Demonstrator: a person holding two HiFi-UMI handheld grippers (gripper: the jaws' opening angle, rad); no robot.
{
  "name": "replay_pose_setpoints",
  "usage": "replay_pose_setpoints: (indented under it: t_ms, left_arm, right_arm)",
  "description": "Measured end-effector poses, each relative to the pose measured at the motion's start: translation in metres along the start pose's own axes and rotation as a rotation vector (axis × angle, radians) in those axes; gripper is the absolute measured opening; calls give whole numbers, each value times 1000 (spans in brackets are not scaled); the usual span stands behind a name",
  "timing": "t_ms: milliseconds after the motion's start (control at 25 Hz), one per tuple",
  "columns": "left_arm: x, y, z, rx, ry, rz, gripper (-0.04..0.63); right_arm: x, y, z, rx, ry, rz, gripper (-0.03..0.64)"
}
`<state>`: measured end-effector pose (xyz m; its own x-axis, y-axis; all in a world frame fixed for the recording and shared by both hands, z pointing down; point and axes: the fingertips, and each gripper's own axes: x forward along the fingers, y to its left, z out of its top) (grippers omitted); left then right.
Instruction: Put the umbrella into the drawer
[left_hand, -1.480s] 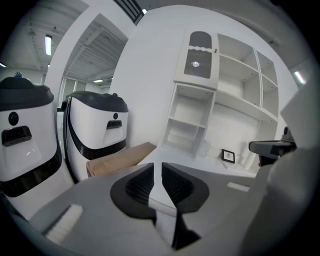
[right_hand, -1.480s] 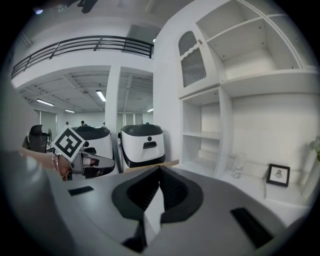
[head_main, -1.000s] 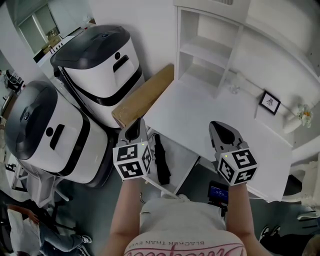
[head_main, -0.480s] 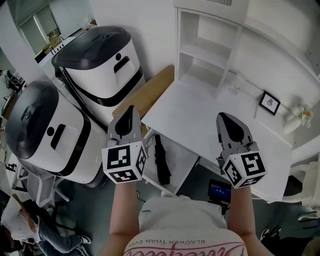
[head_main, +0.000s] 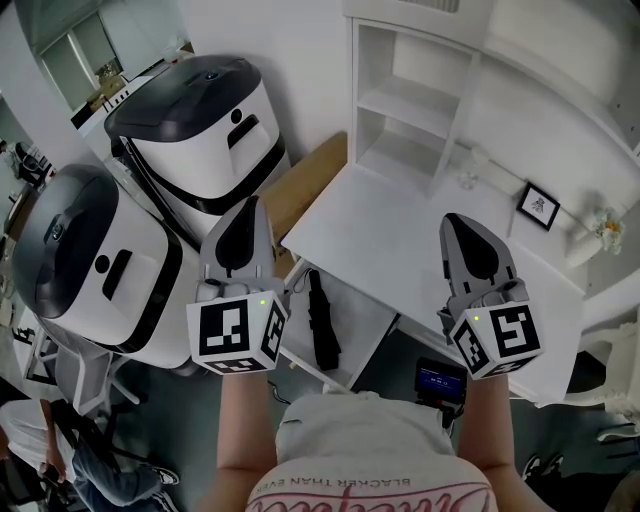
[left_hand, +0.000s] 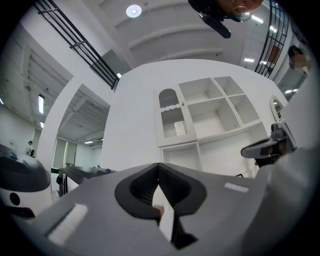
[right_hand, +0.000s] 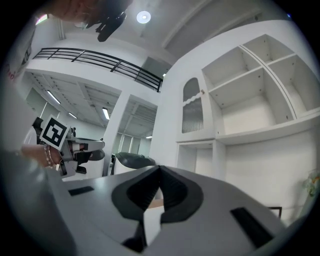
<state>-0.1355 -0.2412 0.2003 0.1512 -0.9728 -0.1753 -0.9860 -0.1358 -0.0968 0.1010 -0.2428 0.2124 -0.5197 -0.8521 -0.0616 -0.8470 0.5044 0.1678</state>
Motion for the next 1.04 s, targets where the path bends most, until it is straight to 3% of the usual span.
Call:
replay_pose_setpoints:
  t_ms: [400,1040]
  left_arm:
    - [-1,-9,18,32,-50,-26,9]
    - [-2,-6,19,1,-66,-46,9]
  right_arm:
    - [-1,-2,11,-20,-16,7,8]
    - [-2,4,20,-42,-28,2,6]
